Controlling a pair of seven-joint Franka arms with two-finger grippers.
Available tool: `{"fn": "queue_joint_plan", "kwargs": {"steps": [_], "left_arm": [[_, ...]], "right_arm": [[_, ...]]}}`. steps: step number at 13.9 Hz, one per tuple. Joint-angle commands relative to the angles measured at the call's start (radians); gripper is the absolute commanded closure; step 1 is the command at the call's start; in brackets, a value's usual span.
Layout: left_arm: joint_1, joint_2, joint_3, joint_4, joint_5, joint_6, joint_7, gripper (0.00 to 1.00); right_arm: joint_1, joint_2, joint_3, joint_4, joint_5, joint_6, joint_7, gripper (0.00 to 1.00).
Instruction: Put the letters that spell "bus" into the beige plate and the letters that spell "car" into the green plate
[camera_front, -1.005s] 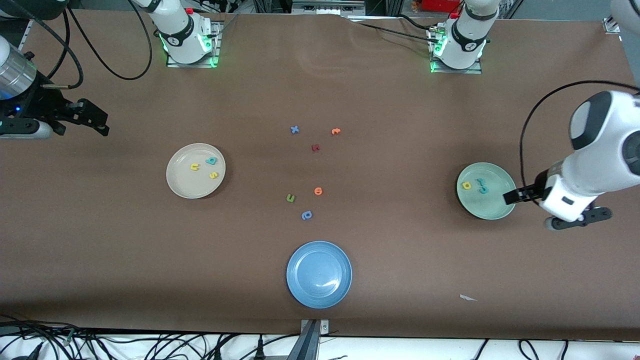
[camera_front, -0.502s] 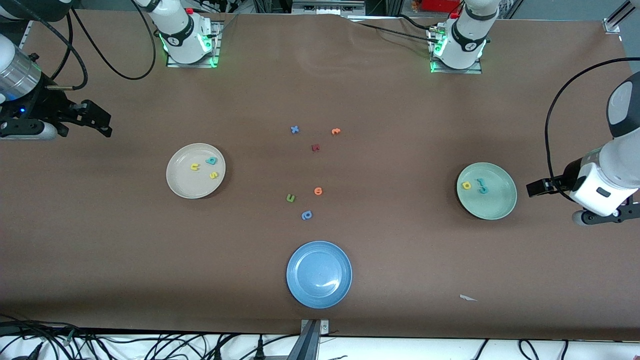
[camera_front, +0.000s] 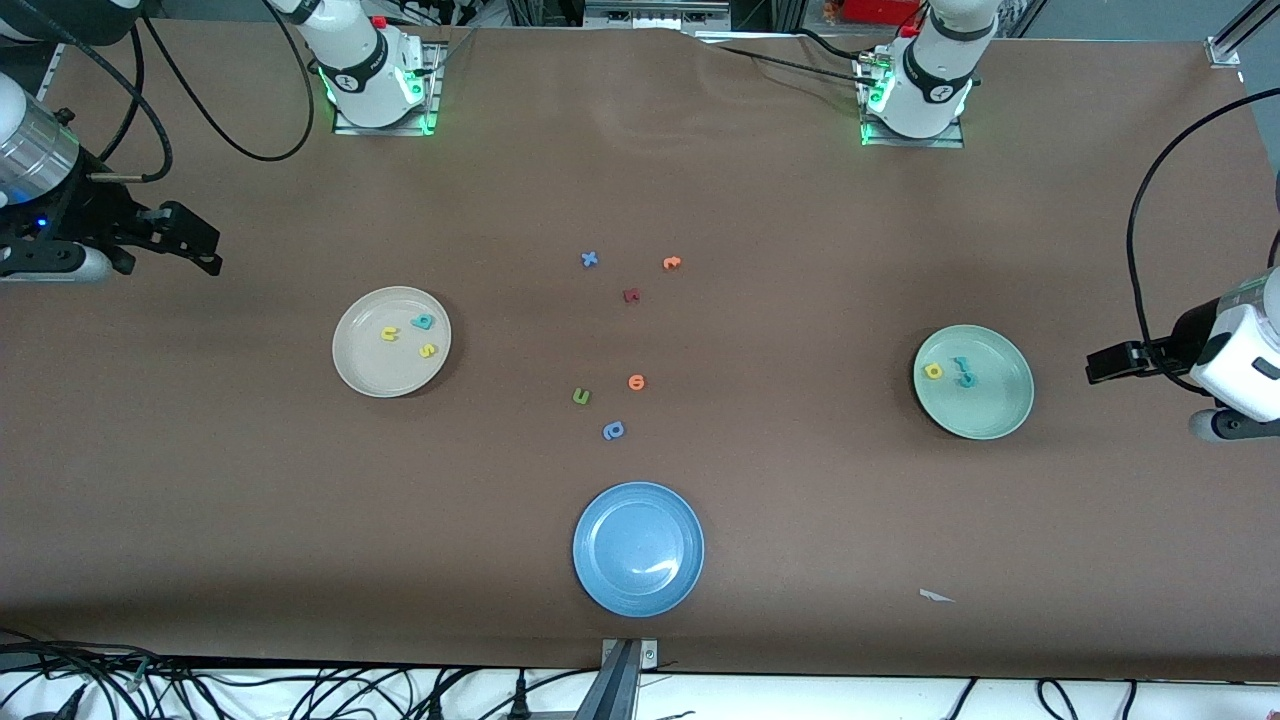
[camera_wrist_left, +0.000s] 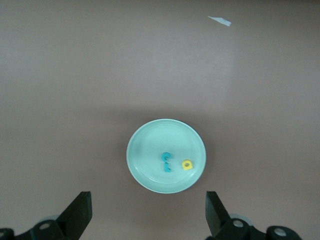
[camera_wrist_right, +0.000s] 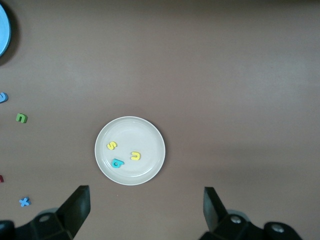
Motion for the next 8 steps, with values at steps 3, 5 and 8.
{"fn": "queue_joint_plan", "kwargs": {"steps": [3, 5, 8], "left_arm": [[-0.166, 0.009, 0.213, 0.122, -0.124, -0.061, 0.093, 0.0], [-0.275, -0.006, 0.365, 0.175, -0.198, -0.086, 0.113, 0.0], [-0.414, -0.046, 0.567, 0.175, -0.307, -0.086, 0.156, 0.0]], "right_arm": [[-0.017, 0.014, 0.015, 0.031, -0.004, -0.035, -0.012, 0.0], [-0.017, 0.011, 0.013, 0.054, 0.004, -0.104, -0.014, 0.0], [-0.016, 0.014, 0.015, 0.058, 0.016, -0.118, -0.005, 0.0]]}}
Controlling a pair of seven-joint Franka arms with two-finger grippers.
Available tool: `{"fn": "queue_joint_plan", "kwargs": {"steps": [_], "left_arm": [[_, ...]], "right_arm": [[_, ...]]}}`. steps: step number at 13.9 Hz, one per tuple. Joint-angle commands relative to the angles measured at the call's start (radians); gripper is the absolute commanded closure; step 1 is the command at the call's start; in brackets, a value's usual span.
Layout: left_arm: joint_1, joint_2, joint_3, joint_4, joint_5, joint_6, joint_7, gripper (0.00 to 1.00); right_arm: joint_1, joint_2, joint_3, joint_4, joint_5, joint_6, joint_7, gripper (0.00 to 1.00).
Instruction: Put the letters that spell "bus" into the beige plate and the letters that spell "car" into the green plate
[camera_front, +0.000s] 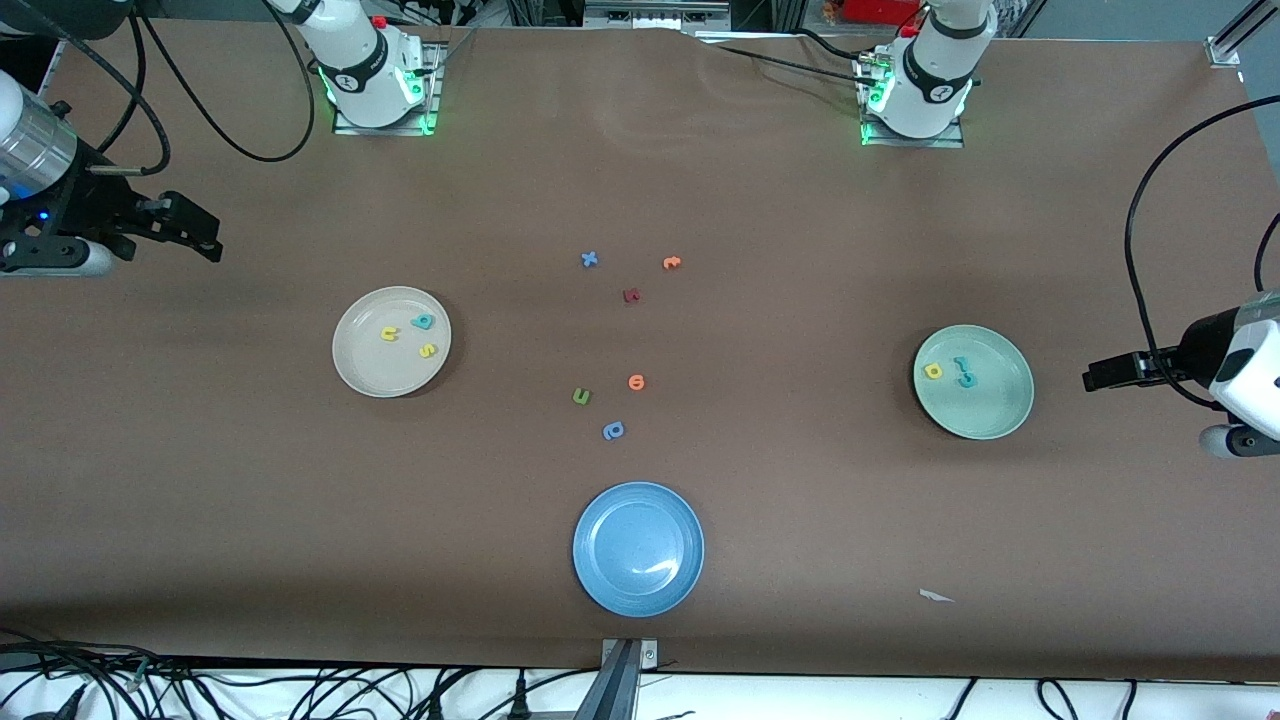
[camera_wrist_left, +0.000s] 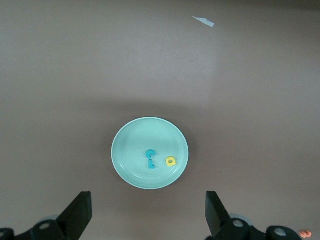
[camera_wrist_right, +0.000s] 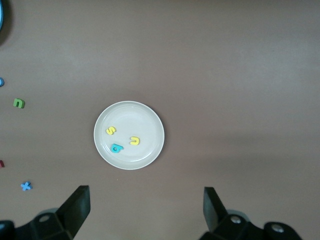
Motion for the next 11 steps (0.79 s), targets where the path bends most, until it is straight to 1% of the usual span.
{"fn": "queue_joint_plan", "kwargs": {"steps": [1, 2, 3, 4, 6, 7, 9, 10, 11], "left_arm": [[-0.161, -0.047, 0.229, 0.013, -0.105, -0.026, 0.064, 0.0], [-0.23, -0.064, 0.328, 0.005, -0.151, -0.026, 0.071, 0.0], [-0.261, -0.072, 0.384, 0.001, -0.195, -0.026, 0.079, 0.0], [-0.258, -0.077, 0.388, -0.008, -0.219, -0.026, 0.079, 0.01], [-0.257, -0.116, 0.383, -0.077, -0.217, -0.006, 0.079, 0.02], [-0.255, -0.154, 0.375, -0.135, -0.219, 0.038, 0.079, 0.02], [-0.254, -0.251, 0.371, -0.295, -0.217, 0.162, 0.079, 0.02], [-0.252, -0.289, 0.369, -0.359, -0.217, 0.217, 0.081, 0.02], [-0.252, -0.3, 0.369, -0.378, -0.217, 0.241, 0.079, 0.01]], "right_arm": [[-0.015, 0.012, 0.015, 0.029, 0.013, -0.022, -0.005, 0.0], [-0.015, 0.012, 0.015, 0.029, 0.015, -0.021, -0.005, 0.0], [-0.015, 0.012, 0.015, 0.029, 0.015, -0.021, -0.005, 0.0], [-0.015, 0.012, 0.015, 0.029, 0.015, -0.021, -0.003, 0.0], [-0.015, 0.013, 0.016, 0.029, 0.015, -0.019, -0.003, 0.0], [-0.015, 0.013, 0.016, 0.029, 0.015, -0.021, -0.003, 0.0], [-0.015, 0.013, 0.016, 0.029, 0.015, -0.019, -0.003, 0.0], [-0.015, 0.013, 0.016, 0.029, 0.015, -0.019, -0.002, 0.0], [-0.015, 0.018, 0.015, 0.029, 0.016, -0.018, -0.002, 0.0]]}}
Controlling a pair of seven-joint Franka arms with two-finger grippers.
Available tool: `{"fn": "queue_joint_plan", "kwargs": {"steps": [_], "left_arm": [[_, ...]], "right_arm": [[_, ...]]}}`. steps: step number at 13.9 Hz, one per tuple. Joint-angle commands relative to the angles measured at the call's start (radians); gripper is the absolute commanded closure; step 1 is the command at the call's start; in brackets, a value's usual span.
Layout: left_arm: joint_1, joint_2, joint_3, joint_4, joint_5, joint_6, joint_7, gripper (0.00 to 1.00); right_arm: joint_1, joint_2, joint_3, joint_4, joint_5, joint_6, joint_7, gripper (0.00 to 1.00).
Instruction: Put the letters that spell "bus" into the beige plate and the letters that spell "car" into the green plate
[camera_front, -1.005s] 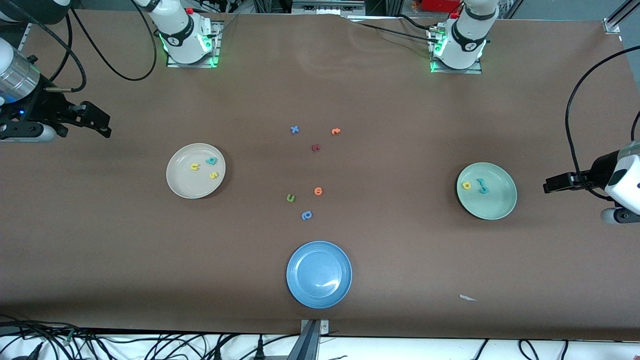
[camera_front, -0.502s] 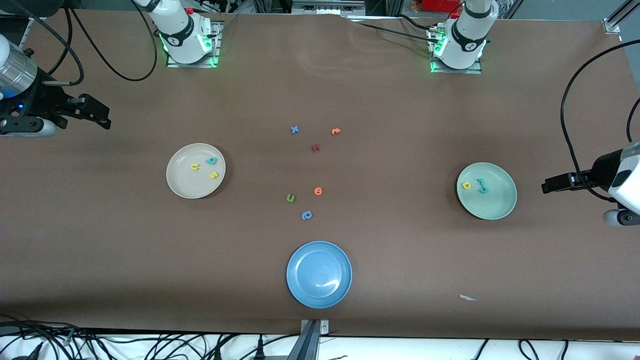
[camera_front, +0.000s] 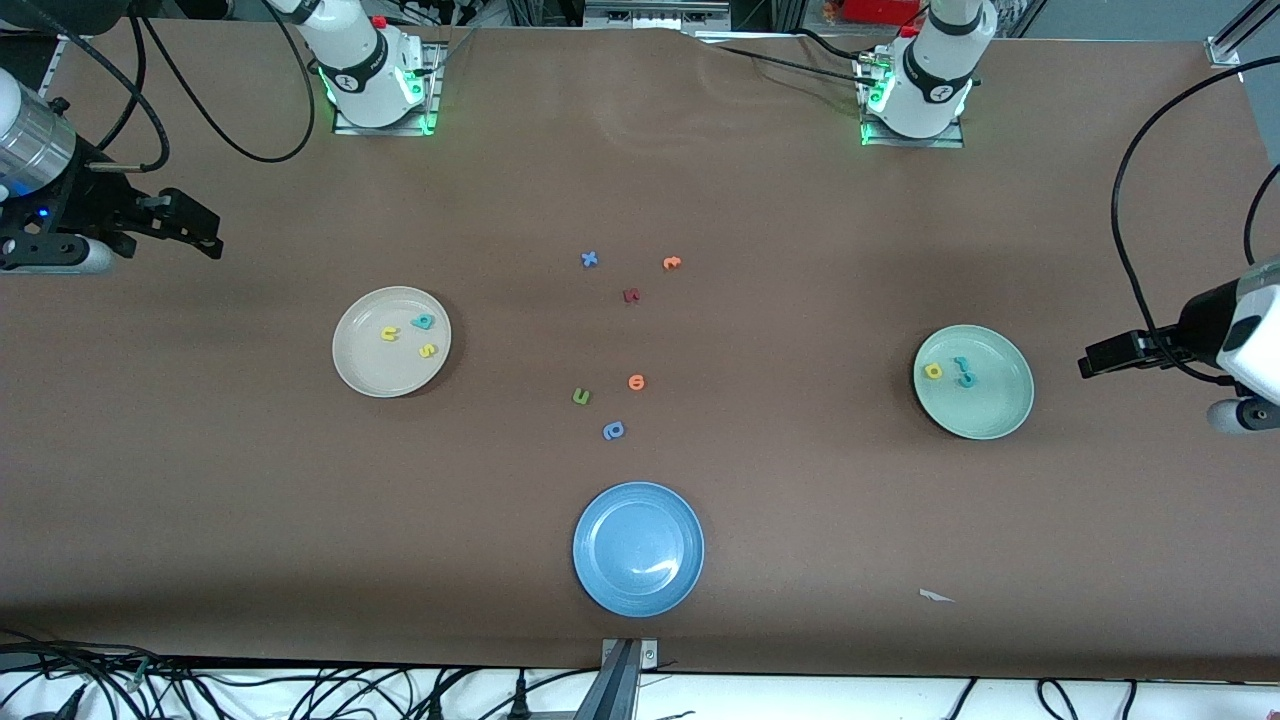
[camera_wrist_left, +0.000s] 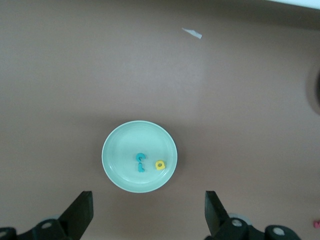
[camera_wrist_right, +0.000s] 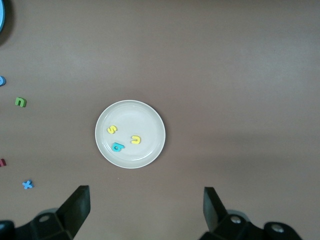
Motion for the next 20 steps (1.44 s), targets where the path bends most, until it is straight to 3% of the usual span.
{"fn": "queue_joint_plan", "kwargs": {"steps": [1, 11, 15, 20], "left_arm": [[-0.002, -0.113, 0.011, -0.151, -0.029, 0.083, 0.032, 0.01], [-0.016, -0.112, 0.009, -0.07, -0.03, 0.033, 0.07, 0.0], [-0.026, -0.113, -0.023, -0.033, -0.026, 0.033, 0.064, 0.0], [-0.016, -0.115, -0.012, -0.03, -0.026, 0.03, 0.064, 0.0]], "right_arm": [[-0.015, 0.016, 0.013, 0.027, 0.013, -0.016, -0.002, 0.0], [-0.015, 0.016, 0.013, 0.027, 0.015, -0.019, -0.002, 0.0], [-0.015, 0.016, 0.013, 0.027, 0.015, -0.017, 0.001, 0.0], [-0.015, 0.016, 0.013, 0.027, 0.015, -0.022, 0.001, 0.0]]}}
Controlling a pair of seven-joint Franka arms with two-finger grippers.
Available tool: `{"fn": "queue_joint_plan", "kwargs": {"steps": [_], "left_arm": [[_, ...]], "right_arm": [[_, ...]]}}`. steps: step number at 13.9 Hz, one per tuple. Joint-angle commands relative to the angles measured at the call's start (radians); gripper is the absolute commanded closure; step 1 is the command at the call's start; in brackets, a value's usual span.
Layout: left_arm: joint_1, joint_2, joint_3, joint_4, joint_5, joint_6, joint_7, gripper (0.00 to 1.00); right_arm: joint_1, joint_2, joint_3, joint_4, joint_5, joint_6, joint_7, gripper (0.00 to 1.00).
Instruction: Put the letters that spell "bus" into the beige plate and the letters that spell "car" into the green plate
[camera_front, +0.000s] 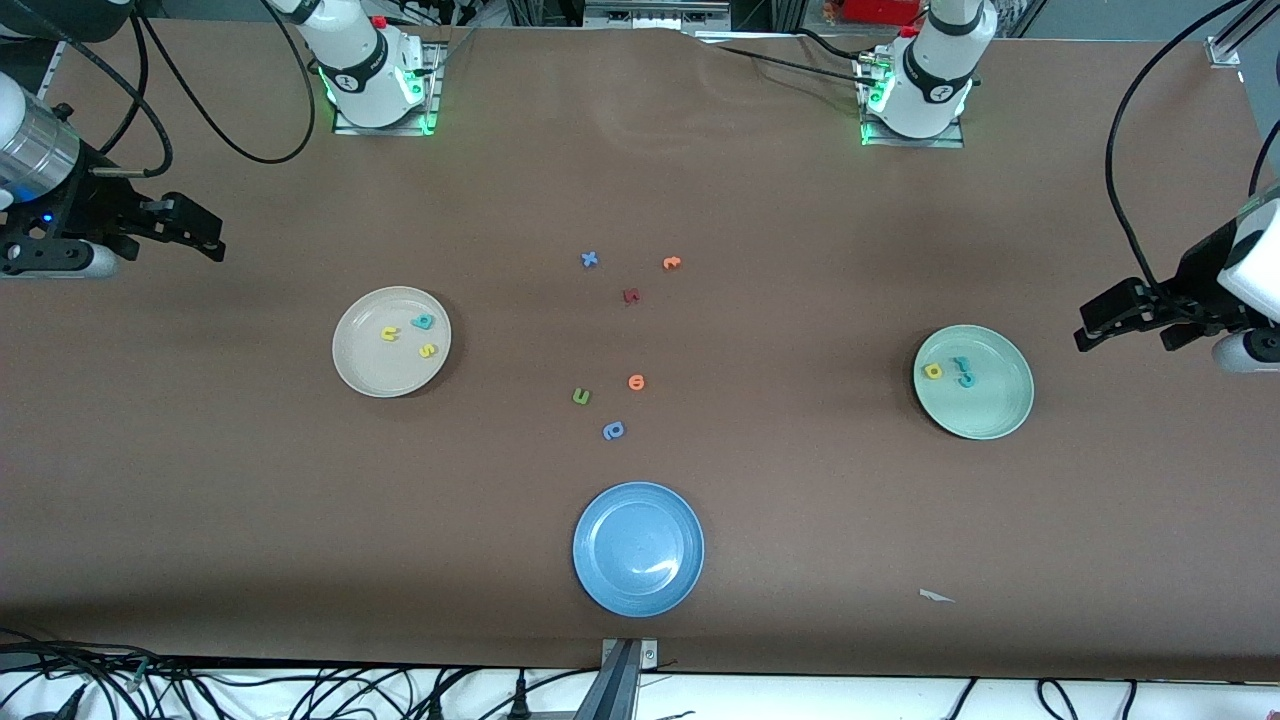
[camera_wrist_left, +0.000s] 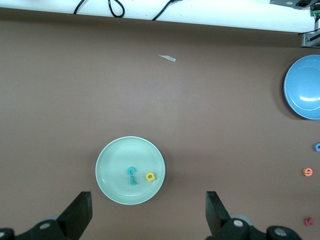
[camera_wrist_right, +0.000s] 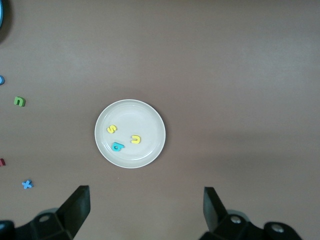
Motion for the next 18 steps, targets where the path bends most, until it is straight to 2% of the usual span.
{"fn": "queue_joint_plan", "kwargs": {"steps": [1, 18], "left_arm": [[0.006, -0.006, 0.008, 0.013, -0.021, -0.021, 0.022, 0.0], [0.001, -0.009, -0.004, 0.013, -0.028, -0.024, 0.022, 0.0]], "right_arm": [[-0.015, 0.009, 0.013, 0.026, 0.014, -0.023, 0.002, 0.0], [-0.015, 0.007, 0.016, 0.026, 0.014, -0.02, 0.002, 0.0]]}}
